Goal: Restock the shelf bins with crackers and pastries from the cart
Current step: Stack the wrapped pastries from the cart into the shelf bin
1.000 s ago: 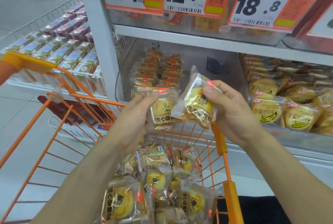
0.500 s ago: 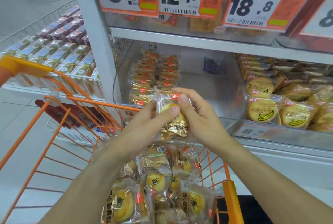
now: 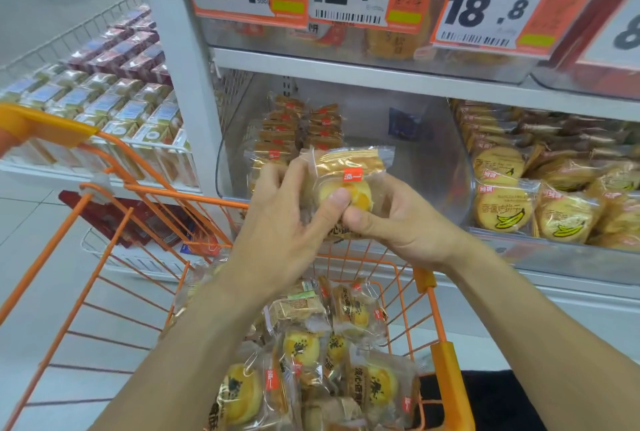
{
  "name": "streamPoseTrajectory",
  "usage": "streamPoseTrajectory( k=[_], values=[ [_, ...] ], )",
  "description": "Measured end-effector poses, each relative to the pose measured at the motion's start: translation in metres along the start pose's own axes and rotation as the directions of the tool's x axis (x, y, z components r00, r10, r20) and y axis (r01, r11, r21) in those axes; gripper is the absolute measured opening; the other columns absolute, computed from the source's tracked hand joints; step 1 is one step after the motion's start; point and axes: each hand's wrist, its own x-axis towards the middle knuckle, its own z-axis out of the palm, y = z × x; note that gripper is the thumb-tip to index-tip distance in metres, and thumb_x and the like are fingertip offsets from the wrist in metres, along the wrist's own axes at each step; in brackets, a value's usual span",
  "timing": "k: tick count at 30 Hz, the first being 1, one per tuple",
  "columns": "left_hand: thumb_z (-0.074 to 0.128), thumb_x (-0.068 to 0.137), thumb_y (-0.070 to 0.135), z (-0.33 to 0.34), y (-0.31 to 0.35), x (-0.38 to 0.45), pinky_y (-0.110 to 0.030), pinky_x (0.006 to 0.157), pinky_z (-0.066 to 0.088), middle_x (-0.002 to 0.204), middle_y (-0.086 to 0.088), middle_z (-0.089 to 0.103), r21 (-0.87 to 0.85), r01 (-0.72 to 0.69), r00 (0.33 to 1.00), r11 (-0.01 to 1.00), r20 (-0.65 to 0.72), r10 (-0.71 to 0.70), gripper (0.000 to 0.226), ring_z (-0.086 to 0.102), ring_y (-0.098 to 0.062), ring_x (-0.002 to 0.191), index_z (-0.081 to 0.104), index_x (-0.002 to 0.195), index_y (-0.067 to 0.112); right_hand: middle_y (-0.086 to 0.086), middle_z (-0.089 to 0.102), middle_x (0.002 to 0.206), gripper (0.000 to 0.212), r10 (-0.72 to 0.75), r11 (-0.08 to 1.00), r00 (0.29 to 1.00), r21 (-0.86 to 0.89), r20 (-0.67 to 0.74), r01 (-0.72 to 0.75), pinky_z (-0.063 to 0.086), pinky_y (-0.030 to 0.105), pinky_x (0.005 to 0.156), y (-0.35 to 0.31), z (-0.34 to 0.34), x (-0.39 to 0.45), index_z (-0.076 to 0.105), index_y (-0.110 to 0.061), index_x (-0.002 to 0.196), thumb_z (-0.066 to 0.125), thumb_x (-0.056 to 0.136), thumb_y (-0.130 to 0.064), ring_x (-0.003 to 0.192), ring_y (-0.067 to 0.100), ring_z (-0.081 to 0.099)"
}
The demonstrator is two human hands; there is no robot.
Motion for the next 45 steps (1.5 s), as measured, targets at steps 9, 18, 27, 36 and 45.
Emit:
streamPoseTrajectory(
  k=[9,18,27,36,45],
  values=[
    [0.066,0.078,0.067,0.000,-0.004,0.003,-0.030,0.090,0.053,0.124,0.010,0.059,-0.218,0.068,0.998,0.974,0.004,-0.069,0.068,0.061,-0.007,0.105,0.051,0.135,0.033,0.010,0.067,0.126,0.083,-0.068,0.992,0.985,-0.121,-0.162,0.048,0.054,0.027,0.090,-0.008,-0.004,0.000,0.043,-0.007,0.141,0.083,0.070,0.004,0.113,0.019,0.068],
    [0.027,0.096,0.061,0.002,-0.023,0.002,-0.040,0.121,0.003,0.161,-0.002,0.016,0.464,-0.013,0.991,0.886,0.121,-0.048,0.071,0.001,-0.018,0.150,0.014,0.157,0.026,0.008,0.076,0.104,0.048,-0.084,0.995,0.799,-0.092,-0.596,0.035,0.059,0.037,0.085,-0.011,-0.046,0.032,0.069,-0.010,0.106,0.090,0.064,-0.010,0.098,0.023,0.074],
    [0.031,0.096,0.062,0.009,-0.035,0.001,-0.044,0.120,-0.014,0.164,-0.009,0.000,0.664,-0.048,0.960,0.746,0.238,-0.150,0.080,-0.011,-0.027,0.151,-0.007,0.157,0.026,-0.002,0.069,0.101,0.045,0.140,0.950,0.680,-0.097,-0.719,-0.298,0.059,0.034,0.088,0.029,-0.088,0.119,0.061,-0.016,0.108,0.088,0.072,-0.007,0.101,0.017,0.068],
    [0.034,0.095,0.062,0.012,-0.039,0.002,-0.043,0.119,-0.014,0.162,-0.007,0.008,0.642,-0.042,0.973,0.766,0.199,-0.114,0.079,-0.001,-0.026,0.150,0.000,0.156,0.026,-0.003,0.064,0.125,0.079,0.013,0.835,0.638,-0.343,-0.770,-0.431,0.048,0.046,0.104,0.082,-0.116,0.156,0.055,-0.031,0.126,0.073,0.057,-0.066,0.117,0.025,0.059],
    [0.027,0.092,0.065,0.013,-0.038,0.003,-0.044,0.119,-0.011,0.161,-0.007,0.015,0.641,-0.032,0.977,0.767,0.181,-0.111,0.078,0.005,-0.026,0.149,0.004,0.156,0.026,0.006,0.065,0.128,0.053,0.086,0.816,0.625,-0.304,-0.776,-0.491,0.051,0.030,0.088,0.065,-0.087,0.152,0.056,-0.012,0.132,0.077,0.084,-0.020,0.117,0.027,0.062]
  ],
)
